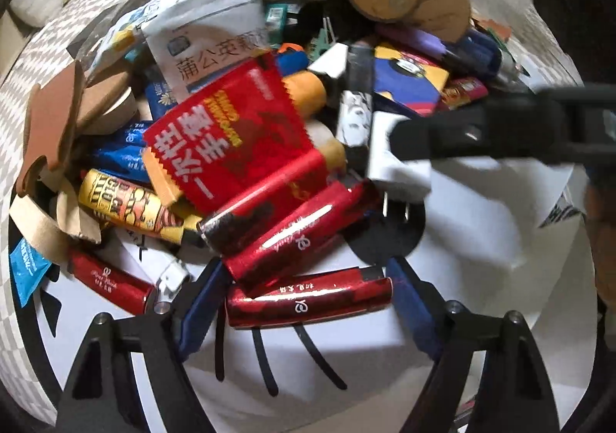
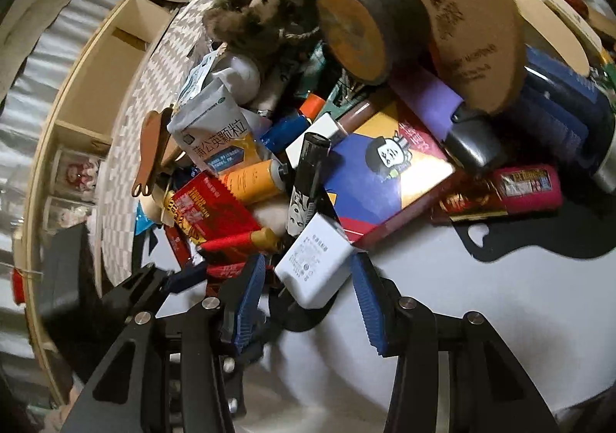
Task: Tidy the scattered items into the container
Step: 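Lower the right tool onto the white charger while the left tool approaches a red lipstick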
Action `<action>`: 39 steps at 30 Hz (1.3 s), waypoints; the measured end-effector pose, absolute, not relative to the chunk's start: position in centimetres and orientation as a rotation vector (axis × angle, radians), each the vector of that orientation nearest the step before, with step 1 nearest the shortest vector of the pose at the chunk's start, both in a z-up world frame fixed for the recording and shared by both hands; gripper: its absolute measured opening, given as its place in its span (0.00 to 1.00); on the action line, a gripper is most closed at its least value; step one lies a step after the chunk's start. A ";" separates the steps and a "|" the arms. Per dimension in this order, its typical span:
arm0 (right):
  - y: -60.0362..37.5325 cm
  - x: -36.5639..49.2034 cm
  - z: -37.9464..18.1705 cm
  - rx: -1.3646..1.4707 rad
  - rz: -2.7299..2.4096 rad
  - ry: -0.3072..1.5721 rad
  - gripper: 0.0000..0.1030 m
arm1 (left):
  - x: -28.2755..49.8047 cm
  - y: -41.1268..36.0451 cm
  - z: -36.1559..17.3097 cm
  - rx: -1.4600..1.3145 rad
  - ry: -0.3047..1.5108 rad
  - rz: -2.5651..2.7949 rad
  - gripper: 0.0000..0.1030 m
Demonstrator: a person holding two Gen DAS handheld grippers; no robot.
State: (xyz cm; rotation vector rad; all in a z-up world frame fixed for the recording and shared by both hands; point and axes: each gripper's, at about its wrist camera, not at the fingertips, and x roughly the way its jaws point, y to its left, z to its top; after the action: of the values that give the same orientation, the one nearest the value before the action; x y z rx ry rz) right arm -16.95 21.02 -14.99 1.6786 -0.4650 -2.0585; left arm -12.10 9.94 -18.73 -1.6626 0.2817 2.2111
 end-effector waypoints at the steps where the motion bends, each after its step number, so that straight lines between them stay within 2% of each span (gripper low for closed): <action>1: 20.9 -17.0 -15.1 1.681 -2.071 -0.450 0.45 | -11.9 9.8 -18.7 -1.659 0.277 2.199 0.81; 9: 21.0 -17.5 -15.9 1.729 -2.121 -0.454 0.46 | -10.3 9.3 -18.1 -1.636 0.260 2.128 0.81; 12: 20.1 -17.7 -16.0 1.737 -2.148 -0.404 0.52 | -10.3 9.1 -18.0 -1.637 0.269 2.135 0.81; 14: 19.1 -17.6 -16.0 1.735 -2.166 -0.333 0.63 | -10.5 8.7 -17.9 -1.647 0.257 2.143 0.81; 17: 17.3 -16.5 -15.6 1.703 -2.210 -0.100 0.63 | -10.8 8.2 -17.7 -1.662 0.239 2.155 0.81; 20: 16.9 -15.4 -15.4 1.671 -2.209 0.019 0.63 | -11.2 7.2 -17.2 -1.674 0.187 2.158 0.81; 29: 20.7 -15.2 -15.2 1.710 -2.164 -0.077 0.63 | -10.6 5.3 -16.9 -1.693 0.203 2.200 0.81; 39: 23.5 -13.6 -14.4 1.767 -2.144 0.065 0.63 | -10.5 4.5 -17.6 -1.734 0.233 2.254 0.81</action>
State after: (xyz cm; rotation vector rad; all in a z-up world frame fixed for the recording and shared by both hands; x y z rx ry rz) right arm -13.56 23.46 -14.37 1.7666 0.0649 -2.1438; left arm -10.54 4.47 -17.57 -1.7337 0.2334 2.2541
